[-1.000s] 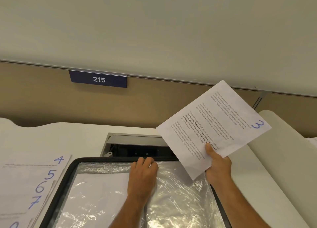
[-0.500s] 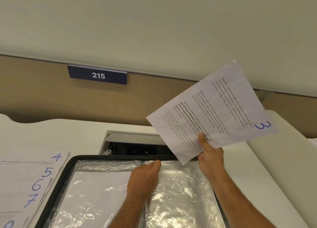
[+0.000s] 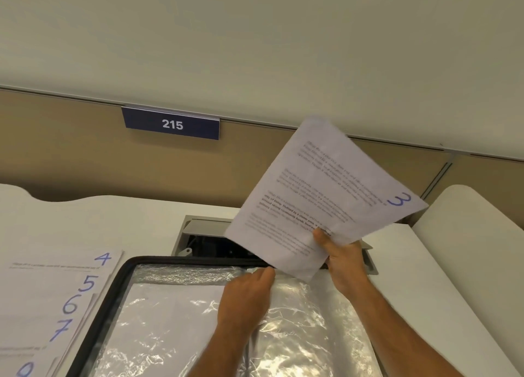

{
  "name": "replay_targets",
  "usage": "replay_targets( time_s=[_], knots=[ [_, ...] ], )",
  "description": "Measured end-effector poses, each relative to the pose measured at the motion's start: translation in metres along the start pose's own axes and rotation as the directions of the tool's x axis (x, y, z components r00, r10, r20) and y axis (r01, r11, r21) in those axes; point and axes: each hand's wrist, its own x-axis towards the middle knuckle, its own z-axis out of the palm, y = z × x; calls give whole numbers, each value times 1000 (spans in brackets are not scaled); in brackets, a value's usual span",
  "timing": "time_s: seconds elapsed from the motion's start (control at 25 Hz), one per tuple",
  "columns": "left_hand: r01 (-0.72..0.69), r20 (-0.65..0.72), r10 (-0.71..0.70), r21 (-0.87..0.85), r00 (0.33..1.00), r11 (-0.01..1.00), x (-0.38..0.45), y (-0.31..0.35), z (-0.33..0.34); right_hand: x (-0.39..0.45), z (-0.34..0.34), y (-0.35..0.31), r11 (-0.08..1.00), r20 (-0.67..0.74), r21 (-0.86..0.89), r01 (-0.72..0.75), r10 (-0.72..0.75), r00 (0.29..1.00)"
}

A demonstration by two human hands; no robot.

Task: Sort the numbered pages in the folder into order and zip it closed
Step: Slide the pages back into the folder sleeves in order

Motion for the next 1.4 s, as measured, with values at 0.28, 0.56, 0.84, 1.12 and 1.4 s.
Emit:
replay_targets(
  time_s=[0.28, 0.56, 0.84, 1.12, 1.4],
  knots=[
    [50, 25, -46, -184, 999, 982, -2, -2, -1, 7, -38, -6, 984, 17, -176, -31, 35, 999],
    [129, 387, -55, -167, 920, 978, 38, -24, -32, 32, -46, -20, 950, 103, -284, -128, 163, 981],
    [171, 578, 6, -251, 816, 953, 67, -51, -40, 50, -50, -20, 874, 192, -425, -237, 343, 920],
    [312, 546, -55, -392, 836, 865, 56, -40, -30, 38, -45, -20, 773, 270, -536, -340, 538, 798],
    [393, 507, -131, -454, 852, 800, 50, -35, -22, 33, -45, -16, 778, 62, -452, -437, 516, 855]
  ],
)
